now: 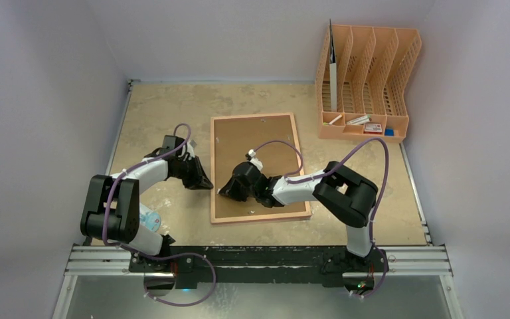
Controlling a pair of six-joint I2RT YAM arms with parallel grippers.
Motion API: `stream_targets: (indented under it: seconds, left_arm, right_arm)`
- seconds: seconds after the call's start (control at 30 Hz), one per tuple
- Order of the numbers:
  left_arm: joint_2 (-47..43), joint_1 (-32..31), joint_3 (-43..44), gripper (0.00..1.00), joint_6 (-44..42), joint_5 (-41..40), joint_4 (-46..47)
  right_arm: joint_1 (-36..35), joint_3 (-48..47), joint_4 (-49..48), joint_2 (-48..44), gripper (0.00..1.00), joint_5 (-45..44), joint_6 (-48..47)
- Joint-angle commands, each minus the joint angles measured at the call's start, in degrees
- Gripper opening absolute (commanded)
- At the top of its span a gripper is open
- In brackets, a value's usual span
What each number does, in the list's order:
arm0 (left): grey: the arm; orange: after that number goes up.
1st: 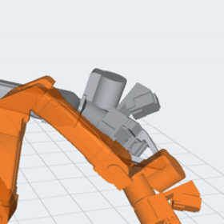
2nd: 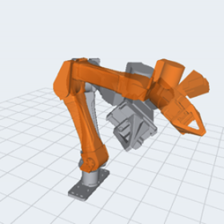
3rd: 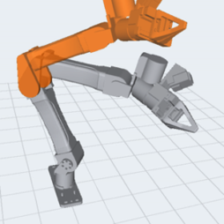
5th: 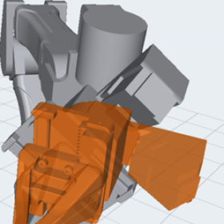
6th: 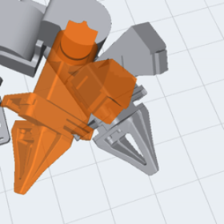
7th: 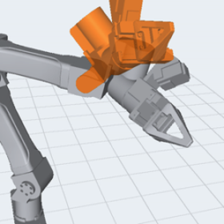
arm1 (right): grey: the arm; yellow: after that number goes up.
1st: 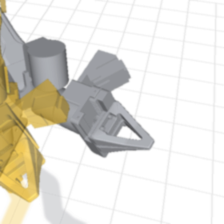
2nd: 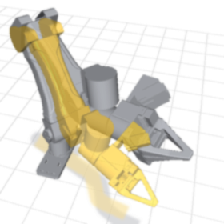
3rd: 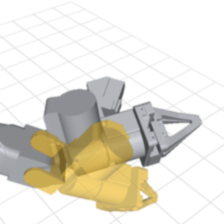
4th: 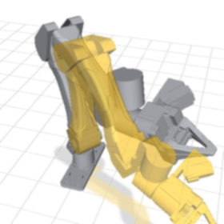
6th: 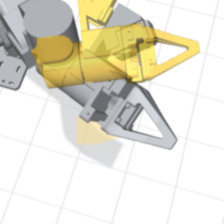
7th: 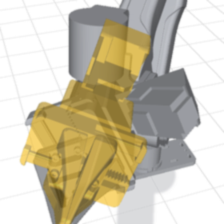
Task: Put the photo into the frame
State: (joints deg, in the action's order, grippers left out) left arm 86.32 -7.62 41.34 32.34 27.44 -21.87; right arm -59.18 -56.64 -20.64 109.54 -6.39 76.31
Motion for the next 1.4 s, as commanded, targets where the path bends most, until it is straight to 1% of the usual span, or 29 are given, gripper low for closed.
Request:
stream_targets:
  seconds: [0.0,0.17,0.4,0.57,0.73,0.83,0.93,1.17,1.3,1.37]
  left_arm:
    - [0.2,-0.5,-2.1,0.10,0.2,-0.6,-1.4]
    - [0.2,-0.5,-2.2,0.09,0.1,-0.5,-1.2]
    - [-0.3,-0.5,-2.2,0.09,0.2,-0.4,-1.6]
    - [-0.6,-0.5,-2.2,0.09,0.2,-0.6,-1.8]
    - [-0.6,-0.5,-2.1,0.09,0.2,-0.9,-1.8]
    - [-0.6,-0.5,-2.1,0.09,0.2,-1.0,-1.9]
    - [-0.6,-0.5,-2.2,0.09,0.2,-0.9,-1.9]
    - [-1.0,-0.5,-2.5,0.08,0.4,-0.7,-1.8]
    - [-1.0,-0.5,-2.6,0.05,0.4,-0.6,-1.6]
    - [-0.9,-0.5,-2.7,0.03,0.4,-0.5,-1.5]
  right_arm:
    - [0.2,-1.4,-2.2,0.6,0.13,1.1,-0.2]
    - [0.4,-0.6,-4.5,0.9,0.13,1.6,0.0]
    - [1.2,-1.0,-5.0,2.6,0.12,3.2,-0.1]
    - [1.2,0.9,-7.9,-0.5,0.12,1.6,-0.9]
    - [1.2,2.2,-6.2,-3.1,0.13,-1.3,-0.4]
    - [1.2,2.1,-5.0,-2.3,0.15,-1.4,0.2]
    - [1.2,1.7,-5.6,-0.8,0.15,0.8,0.5]
    - [1.2,0.3,-5.7,1.6,0.15,2.0,0.0]
    - [1.2,-0.6,-5.8,3.1,0.15,3.2,-0.3]
    - [1.2,-0.9,-6.4,3.8,0.13,3.7,-0.3]
